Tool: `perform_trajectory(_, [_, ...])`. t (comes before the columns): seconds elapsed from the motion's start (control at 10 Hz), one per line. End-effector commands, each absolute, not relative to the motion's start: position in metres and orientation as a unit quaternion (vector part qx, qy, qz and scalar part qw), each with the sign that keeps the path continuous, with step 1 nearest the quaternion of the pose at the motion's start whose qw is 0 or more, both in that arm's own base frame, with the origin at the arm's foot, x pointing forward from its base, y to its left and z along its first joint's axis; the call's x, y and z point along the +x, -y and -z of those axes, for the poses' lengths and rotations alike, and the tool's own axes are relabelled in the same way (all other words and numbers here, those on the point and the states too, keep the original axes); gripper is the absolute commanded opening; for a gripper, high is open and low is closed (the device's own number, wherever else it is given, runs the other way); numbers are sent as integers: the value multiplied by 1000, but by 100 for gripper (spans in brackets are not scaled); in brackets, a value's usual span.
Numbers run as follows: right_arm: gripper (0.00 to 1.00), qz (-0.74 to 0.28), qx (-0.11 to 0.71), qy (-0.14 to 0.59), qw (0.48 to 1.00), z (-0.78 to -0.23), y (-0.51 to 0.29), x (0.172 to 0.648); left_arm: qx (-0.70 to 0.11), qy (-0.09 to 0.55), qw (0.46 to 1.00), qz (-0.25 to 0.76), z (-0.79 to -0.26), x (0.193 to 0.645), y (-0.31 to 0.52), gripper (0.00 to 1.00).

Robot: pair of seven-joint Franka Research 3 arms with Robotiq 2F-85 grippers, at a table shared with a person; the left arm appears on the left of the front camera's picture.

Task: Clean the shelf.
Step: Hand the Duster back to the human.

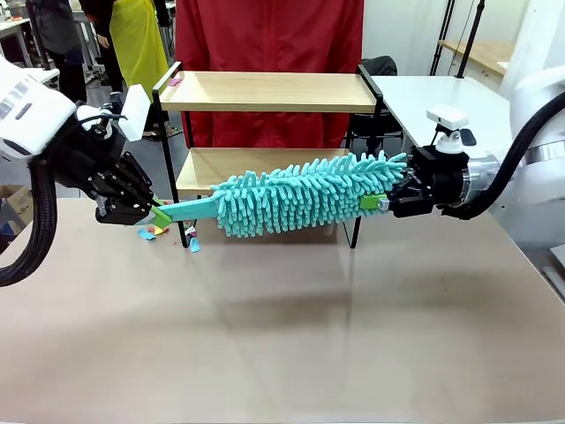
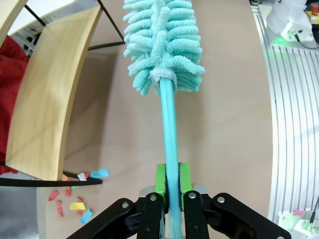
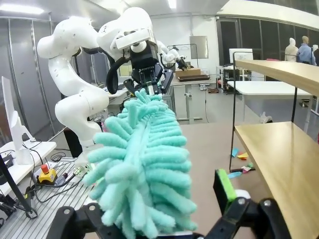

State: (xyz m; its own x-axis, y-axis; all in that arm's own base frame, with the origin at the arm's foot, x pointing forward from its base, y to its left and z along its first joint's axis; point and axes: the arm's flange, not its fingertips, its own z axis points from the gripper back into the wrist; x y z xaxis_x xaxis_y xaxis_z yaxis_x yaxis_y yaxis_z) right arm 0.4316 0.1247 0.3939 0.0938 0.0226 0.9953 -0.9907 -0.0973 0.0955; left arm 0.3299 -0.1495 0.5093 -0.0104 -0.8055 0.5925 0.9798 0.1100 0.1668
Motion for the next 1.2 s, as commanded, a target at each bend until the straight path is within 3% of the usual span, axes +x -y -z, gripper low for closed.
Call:
perform_trajectory(0.0, [100, -494, 548, 447, 506, -400, -134, 439, -158, 290, 688, 646, -512, 329, 149, 13])
perform_trajectory(0.1, [40, -493, 552, 440, 508, -400, -134, 439, -158, 290, 688, 646, -512, 329, 149, 13])
perform_trajectory(0.2, [40, -495, 559, 434, 504, -400, -132, 440, -158, 290, 688, 646, -512, 329, 149, 13])
perform_trajectory(0.3, [0, -494, 564, 431, 502, -400, -131, 441, -158, 290, 688, 646, -512, 329, 149, 13])
perform_trajectory(0.4, [35, -498, 574, 424, 492, -399, -131, 440, -158, 290, 688, 646, -512, 329, 149, 13])
perform_trajectory(0.5, [0, -501, 571, 427, 490, -400, -129, 440, -158, 290, 688, 646, -512, 329, 149, 13])
perform_trajectory(1.1, [0, -518, 573, 423, 474, -398, -124, 441, -158, 290, 688, 646, -512, 329, 149, 13])
